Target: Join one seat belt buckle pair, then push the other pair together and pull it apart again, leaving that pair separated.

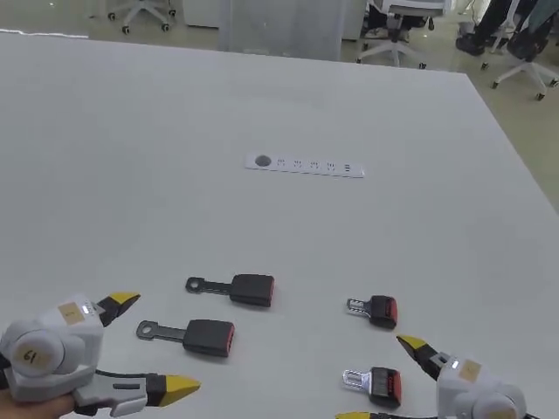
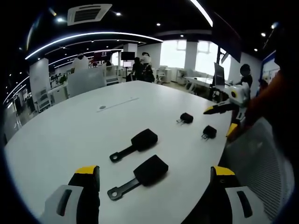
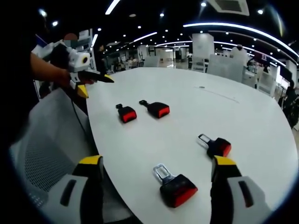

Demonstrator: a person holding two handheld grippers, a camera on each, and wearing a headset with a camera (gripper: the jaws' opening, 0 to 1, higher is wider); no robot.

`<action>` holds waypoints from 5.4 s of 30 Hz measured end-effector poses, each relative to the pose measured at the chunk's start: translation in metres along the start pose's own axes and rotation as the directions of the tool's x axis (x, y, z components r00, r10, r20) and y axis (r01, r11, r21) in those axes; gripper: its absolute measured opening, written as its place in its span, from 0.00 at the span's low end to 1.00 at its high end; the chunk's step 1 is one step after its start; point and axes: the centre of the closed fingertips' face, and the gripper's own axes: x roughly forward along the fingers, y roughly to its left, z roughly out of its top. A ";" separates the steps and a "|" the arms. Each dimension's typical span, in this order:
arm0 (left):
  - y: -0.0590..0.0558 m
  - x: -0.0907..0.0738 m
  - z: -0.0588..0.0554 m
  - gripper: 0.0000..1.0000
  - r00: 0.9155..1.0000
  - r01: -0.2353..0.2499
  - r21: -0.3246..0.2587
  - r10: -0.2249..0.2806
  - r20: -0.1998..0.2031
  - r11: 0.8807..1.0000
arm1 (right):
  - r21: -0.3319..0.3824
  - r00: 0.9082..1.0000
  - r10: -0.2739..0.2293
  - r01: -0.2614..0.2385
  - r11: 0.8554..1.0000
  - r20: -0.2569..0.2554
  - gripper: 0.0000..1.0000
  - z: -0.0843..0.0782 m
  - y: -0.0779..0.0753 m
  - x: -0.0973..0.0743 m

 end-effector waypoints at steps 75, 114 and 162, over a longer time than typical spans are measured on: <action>0.017 0.089 -0.060 0.61 0.915 0.304 0.250 -0.209 -0.346 0.919 | -0.083 0.930 0.214 -0.248 0.965 -0.298 0.67 -0.058 -0.033 0.011; -0.001 0.097 -0.069 0.34 0.841 0.453 0.375 -0.247 -0.482 0.809 | -0.172 0.876 0.257 -0.350 0.921 -0.407 0.36 -0.068 -0.039 0.010; 0.000 0.097 -0.071 0.35 0.847 0.452 0.340 -0.279 -0.452 0.825 | -0.157 0.930 0.306 -0.339 0.928 -0.202 0.36 -0.004 0.024 0.115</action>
